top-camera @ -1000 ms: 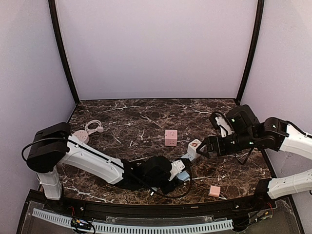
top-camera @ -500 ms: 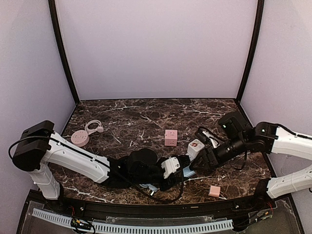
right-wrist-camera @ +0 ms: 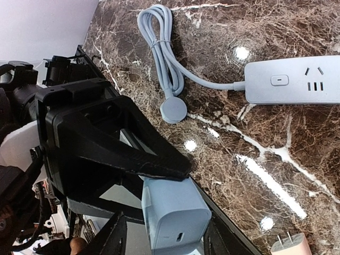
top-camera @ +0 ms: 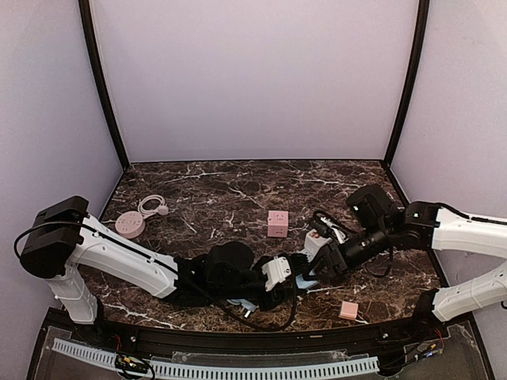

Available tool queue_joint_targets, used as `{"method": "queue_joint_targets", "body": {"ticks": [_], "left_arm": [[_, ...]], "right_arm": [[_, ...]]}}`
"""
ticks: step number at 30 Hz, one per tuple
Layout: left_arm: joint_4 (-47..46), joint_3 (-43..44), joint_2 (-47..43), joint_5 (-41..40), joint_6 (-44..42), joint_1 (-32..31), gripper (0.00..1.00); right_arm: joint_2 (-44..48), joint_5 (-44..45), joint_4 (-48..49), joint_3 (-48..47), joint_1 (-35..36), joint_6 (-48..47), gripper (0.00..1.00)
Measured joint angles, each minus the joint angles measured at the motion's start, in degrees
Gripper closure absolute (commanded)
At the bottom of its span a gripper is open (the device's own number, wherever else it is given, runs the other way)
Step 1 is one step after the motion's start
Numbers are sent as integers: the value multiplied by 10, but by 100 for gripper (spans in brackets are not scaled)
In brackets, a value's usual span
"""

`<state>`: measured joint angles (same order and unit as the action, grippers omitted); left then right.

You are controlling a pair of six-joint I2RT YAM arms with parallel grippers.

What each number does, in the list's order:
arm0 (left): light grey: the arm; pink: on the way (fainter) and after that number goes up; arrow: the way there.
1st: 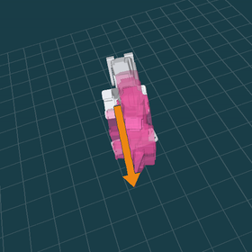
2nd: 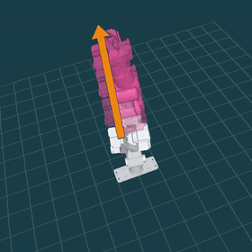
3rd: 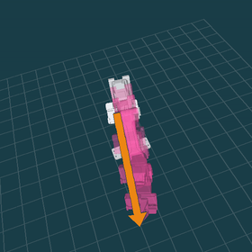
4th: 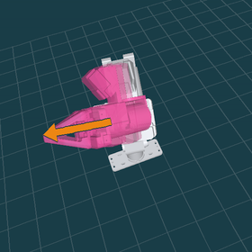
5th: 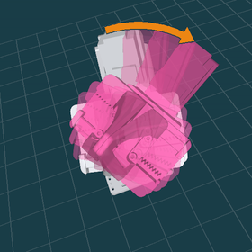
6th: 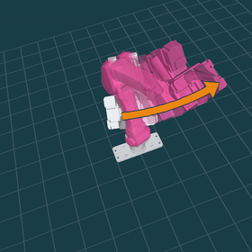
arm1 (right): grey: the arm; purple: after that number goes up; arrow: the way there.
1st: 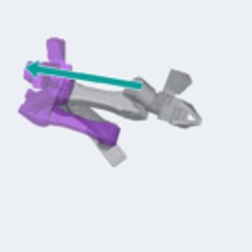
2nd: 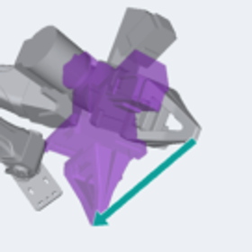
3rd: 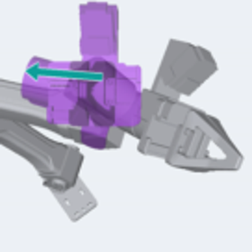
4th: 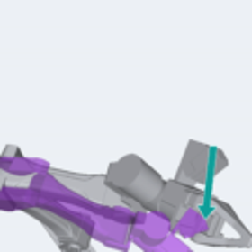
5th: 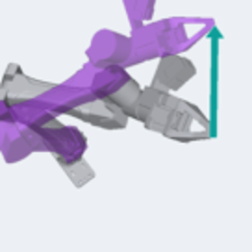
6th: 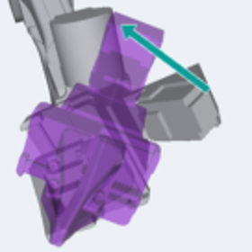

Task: Insert the plug

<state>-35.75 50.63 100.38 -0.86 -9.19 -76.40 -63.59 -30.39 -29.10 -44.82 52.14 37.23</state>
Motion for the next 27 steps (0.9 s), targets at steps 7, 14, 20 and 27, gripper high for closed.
{"method": "queue_joint_targets", "body": {"ticks": [7,14,20,27], "left_arm": [[-2,-2,0,-1,-3,0,78],[5,-2,0,-9,-17,0,62],[-11,-2,0,-13,-21,0,5],[-24,-31,-13,-29,-15,0,1]], "right_arm": [[-2,5,0,3,0,4,65],[0,4,21,19,-1,22,90],[2,-2,38,19,6,5,100],[6,68,11,-12,10,-37,100]]}}
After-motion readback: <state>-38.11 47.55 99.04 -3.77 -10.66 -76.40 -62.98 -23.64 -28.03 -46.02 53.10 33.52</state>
